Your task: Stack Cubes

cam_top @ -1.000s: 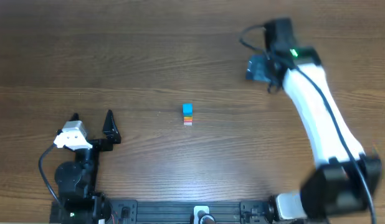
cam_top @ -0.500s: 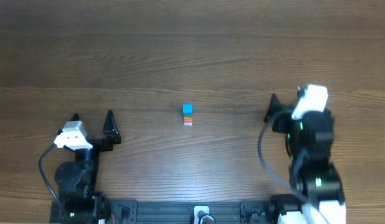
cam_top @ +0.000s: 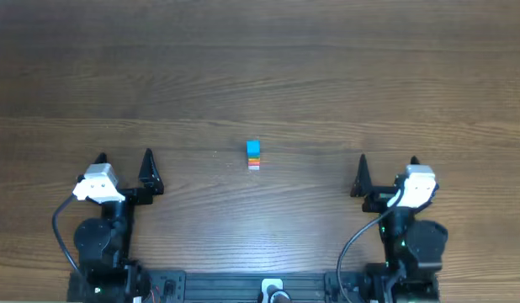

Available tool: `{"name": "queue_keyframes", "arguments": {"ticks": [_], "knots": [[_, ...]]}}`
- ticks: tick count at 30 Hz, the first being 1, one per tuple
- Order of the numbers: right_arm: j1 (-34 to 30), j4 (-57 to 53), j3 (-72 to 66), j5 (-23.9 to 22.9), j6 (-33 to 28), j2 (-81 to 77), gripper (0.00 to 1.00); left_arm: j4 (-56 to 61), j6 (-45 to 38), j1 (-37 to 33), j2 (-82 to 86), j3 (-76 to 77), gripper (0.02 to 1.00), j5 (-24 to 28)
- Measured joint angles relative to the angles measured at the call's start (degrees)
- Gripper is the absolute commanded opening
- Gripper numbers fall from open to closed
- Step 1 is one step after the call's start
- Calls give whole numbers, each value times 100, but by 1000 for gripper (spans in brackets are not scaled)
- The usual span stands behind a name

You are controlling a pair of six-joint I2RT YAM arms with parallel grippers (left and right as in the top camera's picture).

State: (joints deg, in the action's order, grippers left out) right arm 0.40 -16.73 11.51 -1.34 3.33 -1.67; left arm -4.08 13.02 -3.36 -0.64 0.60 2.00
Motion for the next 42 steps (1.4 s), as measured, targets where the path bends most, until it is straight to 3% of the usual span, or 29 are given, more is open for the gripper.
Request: {"name": "queue_keyframes", "arguments": {"ticks": [10,42], "knots": [[-26,450,-739,39,-293,83,991,0,0,0,2,0,1000,0],[-28,522,-767,39,-356,83,993,-2,0,0,2,0,998,0]]}}
